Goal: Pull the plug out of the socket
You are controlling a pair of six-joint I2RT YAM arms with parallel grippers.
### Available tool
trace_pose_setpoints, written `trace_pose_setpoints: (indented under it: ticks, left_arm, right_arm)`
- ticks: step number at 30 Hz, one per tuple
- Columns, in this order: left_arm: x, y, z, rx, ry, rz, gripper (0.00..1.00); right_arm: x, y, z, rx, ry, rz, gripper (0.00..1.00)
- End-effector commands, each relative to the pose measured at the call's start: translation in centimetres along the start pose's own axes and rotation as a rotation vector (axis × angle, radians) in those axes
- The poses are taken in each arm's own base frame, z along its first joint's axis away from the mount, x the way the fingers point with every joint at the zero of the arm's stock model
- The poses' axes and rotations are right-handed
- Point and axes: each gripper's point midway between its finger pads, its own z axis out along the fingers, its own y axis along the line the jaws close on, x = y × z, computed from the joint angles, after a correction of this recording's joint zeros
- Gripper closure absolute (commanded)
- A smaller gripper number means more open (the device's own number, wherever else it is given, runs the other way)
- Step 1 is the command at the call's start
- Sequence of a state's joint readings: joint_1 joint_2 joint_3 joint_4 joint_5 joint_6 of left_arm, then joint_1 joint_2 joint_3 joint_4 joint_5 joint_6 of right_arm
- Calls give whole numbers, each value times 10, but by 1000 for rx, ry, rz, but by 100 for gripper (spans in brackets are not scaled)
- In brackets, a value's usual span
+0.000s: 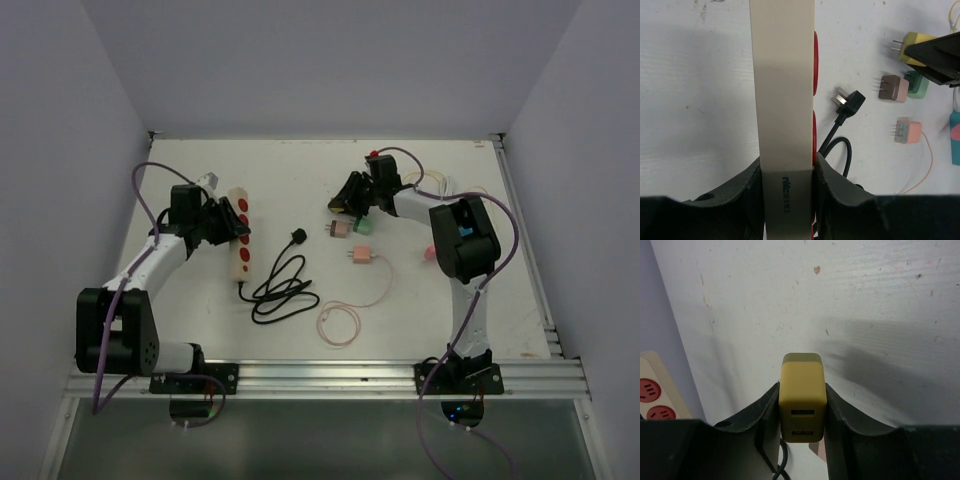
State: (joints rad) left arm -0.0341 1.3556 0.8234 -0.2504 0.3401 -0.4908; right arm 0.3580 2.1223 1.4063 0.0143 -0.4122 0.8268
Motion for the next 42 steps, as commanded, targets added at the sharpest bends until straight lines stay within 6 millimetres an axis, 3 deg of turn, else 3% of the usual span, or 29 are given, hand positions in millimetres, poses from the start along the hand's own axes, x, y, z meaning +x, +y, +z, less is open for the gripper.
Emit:
trace_pose_setpoints:
  ticks: [1,3,7,13,17,21,23,25,27,28,30,34,36,39,42]
  left_arm:
    - [-14,-25,4,146,-29,72,100]
    - [-8,-28,7,181,-10,81,98]
    - [9,-34,8,219,31,116,92]
    - [36,-46,13,234,98,189,80]
    - [48,-44,18,214,139,207,65]
    - [51,-38,25,190,171,220,33]
    - [48,-37,27,181,178,235,23]
    - [47,-35,30,167,186,238,20]
    - [45,-35,31,157,181,238,16]
    - [44,-36,30,156,175,241,14]
    - [36,-43,21,157,135,265,5]
    - [20,-49,1,71,29,359,2]
    - [24,-61,-11,64,8,418,2]
    - [39,-61,-17,-19,5,511,1]
    - [69,-67,-19,-52,53,603,2]
  right_arm:
    - [-10,14,0,-40,-1,-28,61]
    - [-6,6,-1,-7,14,-10,52]
    - [-11,1,-11,22,-2,-11,26]
    - [-16,5,-38,82,-32,-80,8]
    - [-19,15,-66,97,-59,-145,4]
    - [-25,44,-108,61,-120,-225,2]
    - [-21,48,-122,59,-125,-250,2]
    - [-21,63,-147,30,-163,-282,1]
    - [-12,61,-160,37,-157,-302,1]
    - [-11,72,-177,14,-184,-326,1]
    - [-5,70,-193,27,-193,-352,1]
    - [5,80,-230,11,-228,-416,1]
    - [11,83,-247,2,-246,-443,1]
    - [21,84,-265,0,-249,-475,1]
    - [31,82,-280,6,-241,-504,1]
